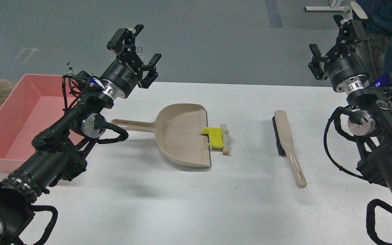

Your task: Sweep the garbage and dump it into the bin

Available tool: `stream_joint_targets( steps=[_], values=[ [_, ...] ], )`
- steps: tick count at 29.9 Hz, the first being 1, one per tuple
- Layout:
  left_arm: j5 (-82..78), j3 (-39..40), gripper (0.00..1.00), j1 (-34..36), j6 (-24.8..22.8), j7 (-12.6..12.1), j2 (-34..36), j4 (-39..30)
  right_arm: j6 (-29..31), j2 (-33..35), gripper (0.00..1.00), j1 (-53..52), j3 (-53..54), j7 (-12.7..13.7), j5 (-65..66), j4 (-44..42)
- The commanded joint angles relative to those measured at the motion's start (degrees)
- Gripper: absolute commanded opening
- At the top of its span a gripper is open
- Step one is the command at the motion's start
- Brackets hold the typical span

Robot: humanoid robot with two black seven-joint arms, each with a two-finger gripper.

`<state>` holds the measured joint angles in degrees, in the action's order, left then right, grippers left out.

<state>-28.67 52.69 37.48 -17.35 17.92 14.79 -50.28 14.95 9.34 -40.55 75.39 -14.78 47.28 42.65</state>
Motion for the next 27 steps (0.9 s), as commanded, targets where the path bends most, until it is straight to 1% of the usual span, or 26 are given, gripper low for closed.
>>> stream_joint_targets(
  steps=[1,2,3,4,6,7,9,10,12,13,14,15,17,18,19,21,25,27],
  values=[
    [-0.42,-0.57,0.98,-0.04,0.47,-0.08,1.46,-2.79,0.07,0.59,1.00,-0.05,-0.25,0.02,-0.08,0.15],
    [-0.86,-0.57,0.98,-0.12,0.73,-0.08,2.25,-3.94,0.08,0.76,1.00,0.03,-0.25,0.02,-0.08,0.24],
    [-2.08,-0.83,0.98,-0.30,1.95,-0.17,4.18,-6.47,0.08,1.20,1.00,-0.05,-0.33,0.10,0.00,0.33],
    [-2.09,-0.83,0.98,-0.30,1.97,-0.17,4.20,-6.50,0.08,1.20,1.00,-0.05,-0.34,0.10,0.00,0.33],
    [-4.98,-4.41,0.98,-1.87,5.46,-0.08,10.05,-12.79,0.08,2.43,1.00,-0.05,-0.34,0.10,-0.08,0.50],
    [-5.52,-5.22,0.98,-2.23,6.26,-0.08,11.91,-15.00,0.08,2.61,1.00,-0.05,-0.34,0.10,-0.08,0.51],
    [-6.49,-6.45,0.98,-4.59,8.46,-0.17,19.19,-23.85,0.08,2.79,1.00,0.21,-0.34,0.10,-0.43,0.51],
    [-6.49,-6.46,0.98,-4.61,8.47,-0.17,19.23,-23.90,0.08,2.79,1.00,0.21,-0.34,0.10,-0.43,0.51],
    [-7.62,-6.37,0.98,-9.07,10.40,-0.34,26.40,-32.21,0.16,2.79,1.00,0.39,-0.34,0.10,-0.43,0.51],
    [-8.15,-6.37,0.98,-10.05,10.75,-0.43,28.09,-34.07,0.16,2.79,1.00,0.39,-0.42,0.10,-0.43,0.51],
    [-9.64,-6.28,0.98,-11.97,11.63,-0.52,31.32,-37.31,0.08,2.79,1.00,0.39,-0.68,0.10,-0.43,0.51],
    [-11.65,-6.02,0.98,-13.99,13.29,-0.52,33.79,-40.04,0.08,2.70,1.00,0.39,-1.21,0.10,-0.43,0.51],
    [-13.86,-5.76,0.98,-16.55,16.01,-0.52,35.56,-42.69,0.08,2.70,1.00,0.39,-1.56,0.10,-0.43,0.51],
    [-15.79,-5.75,0.98,-19.43,18.99,-0.43,37.05,-45.32,0.08,2.70,1.00,0.39,-1.83,0.10,-0.35,0.51],
    [-16.85,-5.58,0.98,-21.03,20.50,-0.43,37.59,-46.74,0.08,2.70,1.00,0.39,-1.92,0.10,-0.35,0.51],
    [-21.32,-5.49,0.98,-27.51,25.06,-0.43,38.82,-50.78,0.08,2.61,1.00,0.48,-1.92,0.10,-0.43,0.51],
    [-28.80,-5.49,0.98,-34.65,28.85,-0.08,36.72,-50.79,0.08,2.61,1.00,0.56,-2.00,0.10,-0.43,0.51],
    [-33.36,-6.02,0.98,-38.95,29.74,0.01,33.74,-50.79,0.08,2.70,1.00,0.65,-2.01,0.10,-0.35,0.42]
  ],
)
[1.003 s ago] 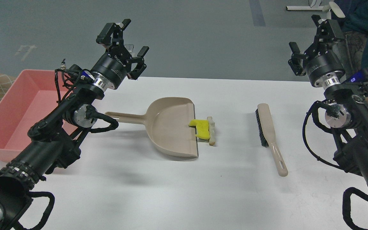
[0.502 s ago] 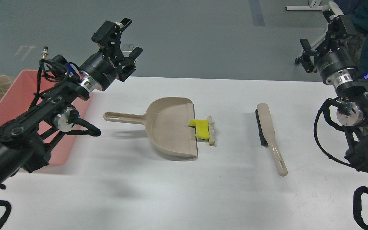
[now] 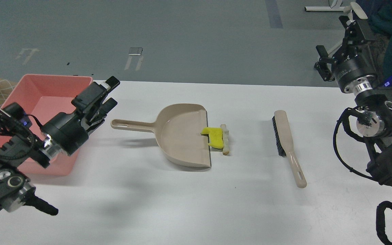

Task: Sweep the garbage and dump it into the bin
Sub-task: 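Lower the left gripper past the pink bin toward the dustpan handle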

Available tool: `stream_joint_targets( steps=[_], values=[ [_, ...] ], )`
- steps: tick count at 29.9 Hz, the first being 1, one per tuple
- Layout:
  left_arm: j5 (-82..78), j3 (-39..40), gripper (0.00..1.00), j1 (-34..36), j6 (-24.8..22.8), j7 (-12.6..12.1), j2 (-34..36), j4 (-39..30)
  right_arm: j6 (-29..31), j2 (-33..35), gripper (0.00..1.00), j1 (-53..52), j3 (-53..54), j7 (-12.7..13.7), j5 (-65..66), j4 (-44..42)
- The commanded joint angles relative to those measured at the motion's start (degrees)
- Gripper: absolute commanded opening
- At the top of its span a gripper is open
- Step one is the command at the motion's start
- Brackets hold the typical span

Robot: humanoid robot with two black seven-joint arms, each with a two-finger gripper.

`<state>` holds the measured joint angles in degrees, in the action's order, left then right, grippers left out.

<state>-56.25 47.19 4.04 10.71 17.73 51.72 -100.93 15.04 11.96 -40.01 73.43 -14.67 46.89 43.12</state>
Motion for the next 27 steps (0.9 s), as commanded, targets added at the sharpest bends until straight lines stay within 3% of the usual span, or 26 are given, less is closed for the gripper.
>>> stream_joint_targets(
  steps=[1,6,9,11,15,19,27],
  values=[
    [-6.67,-0.53,0.98,-6.40,1.86,0.20,-4.16,-0.14,-0.01,0.00,1.00,0.11,-0.04,-0.01,0.04,0.03],
    [-11.60,-1.23,0.98,-8.08,2.73,-0.06,-10.93,3.10,-0.01,0.08,1.00,0.29,-0.92,-0.01,0.04,0.20],
    [-12.13,-1.14,0.98,-7.20,4.49,-2.08,-14.36,5.48,-0.01,0.17,1.00,0.20,-1.01,-0.10,0.04,0.12],
    [-12.21,-1.14,0.98,-6.50,5.20,-4.71,-15.50,6.79,-0.01,0.35,1.00,0.11,-0.92,-0.10,-0.04,0.21],
    [-12.39,-1.14,0.98,-5.18,5.64,-4.90,-16.21,11.80,-0.01,0.79,1.00,0.11,-1.01,-0.01,-0.05,0.21],
    [-12.13,-0.96,0.98,-2.81,7.47,-4.55,-21.73,19.26,-0.01,0.79,1.00,0.20,-1.01,-0.10,0.04,0.21],
    [-12.30,-1.14,0.98,-1.67,11.70,-4.46,-24.20,21.13,-0.01,0.79,1.00,0.28,-1.01,-0.01,0.04,0.21]
  ],
)
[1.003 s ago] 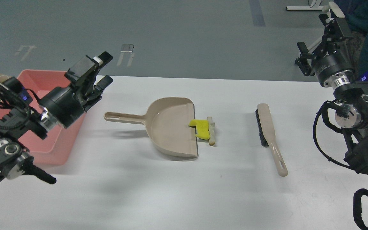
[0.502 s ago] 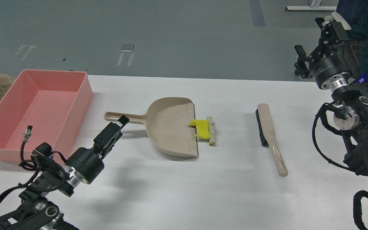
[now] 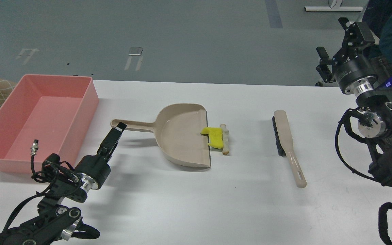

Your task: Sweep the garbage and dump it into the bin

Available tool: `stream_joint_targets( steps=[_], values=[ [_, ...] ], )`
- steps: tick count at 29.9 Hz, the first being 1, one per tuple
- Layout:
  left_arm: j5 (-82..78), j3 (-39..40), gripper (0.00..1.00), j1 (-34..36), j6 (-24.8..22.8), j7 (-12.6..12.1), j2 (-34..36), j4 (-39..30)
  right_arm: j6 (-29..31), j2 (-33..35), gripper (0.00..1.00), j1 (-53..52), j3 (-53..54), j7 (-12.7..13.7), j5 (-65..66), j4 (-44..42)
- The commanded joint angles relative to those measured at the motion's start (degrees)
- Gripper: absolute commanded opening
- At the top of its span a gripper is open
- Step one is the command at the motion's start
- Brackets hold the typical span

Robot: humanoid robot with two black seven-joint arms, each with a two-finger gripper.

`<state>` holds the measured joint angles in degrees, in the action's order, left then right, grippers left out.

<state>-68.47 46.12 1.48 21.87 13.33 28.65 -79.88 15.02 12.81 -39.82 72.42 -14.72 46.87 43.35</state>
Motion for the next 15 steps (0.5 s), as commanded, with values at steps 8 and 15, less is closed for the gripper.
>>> stream_joint_targets(
  steps=[8,15],
  values=[
    [-0.08,-0.15,0.98,1.95,0.89,-0.15,-3.94,0.78,0.01,-0.07,1.00,0.01,0.01,-0.04,0.07,-0.02],
    [0.00,-0.06,0.98,2.74,0.89,-0.24,-5.53,3.32,0.01,0.02,1.00,0.01,0.01,0.05,-0.02,-0.02]
  ],
)
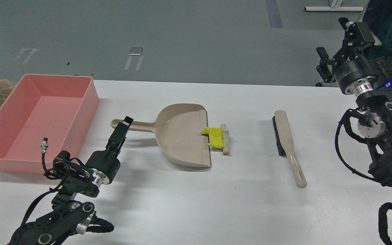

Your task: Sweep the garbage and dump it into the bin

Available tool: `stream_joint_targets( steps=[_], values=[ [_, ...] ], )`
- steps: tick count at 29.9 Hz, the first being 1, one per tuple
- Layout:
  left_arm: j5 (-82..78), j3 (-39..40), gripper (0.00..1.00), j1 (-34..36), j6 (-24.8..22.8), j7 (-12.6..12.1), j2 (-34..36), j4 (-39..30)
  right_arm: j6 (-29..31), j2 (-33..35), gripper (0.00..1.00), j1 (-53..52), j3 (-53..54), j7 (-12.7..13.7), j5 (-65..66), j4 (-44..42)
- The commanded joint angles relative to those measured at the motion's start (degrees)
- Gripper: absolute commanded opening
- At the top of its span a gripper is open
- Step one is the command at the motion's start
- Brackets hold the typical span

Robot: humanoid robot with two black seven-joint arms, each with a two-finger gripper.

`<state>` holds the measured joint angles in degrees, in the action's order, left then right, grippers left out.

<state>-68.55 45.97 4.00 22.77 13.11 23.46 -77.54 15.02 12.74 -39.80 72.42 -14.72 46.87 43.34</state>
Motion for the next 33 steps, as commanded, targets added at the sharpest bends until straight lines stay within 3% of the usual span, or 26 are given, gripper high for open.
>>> stream_joint_targets(
  steps=[1,11,19,26,33],
  values=[
    [0.08,0.00,0.98,0.66,0.00,0.07,-0.52,1.51,0.01,0.09,1.00,0.08,0.00,0.05,0.07,-0.01],
    [0.17,0.00,0.98,4.43,0.00,0.25,-4.65,8.44,0.01,0.00,1.00,-0.27,0.00,0.05,0.07,-0.10],
    [0.52,0.00,0.98,6.11,0.00,0.07,-6.23,9.95,0.01,0.00,1.00,-0.10,-0.17,-0.04,0.07,-0.19],
    [1.14,0.00,0.85,5.93,0.44,-0.19,-6.67,10.83,0.01,0.00,1.00,-0.27,-0.17,0.05,0.07,-0.19],
    [1.31,0.09,0.84,6.02,0.79,-0.28,-6.94,12.06,0.18,0.00,1.00,-0.63,-0.17,-0.04,0.07,-0.19]
  ],
)
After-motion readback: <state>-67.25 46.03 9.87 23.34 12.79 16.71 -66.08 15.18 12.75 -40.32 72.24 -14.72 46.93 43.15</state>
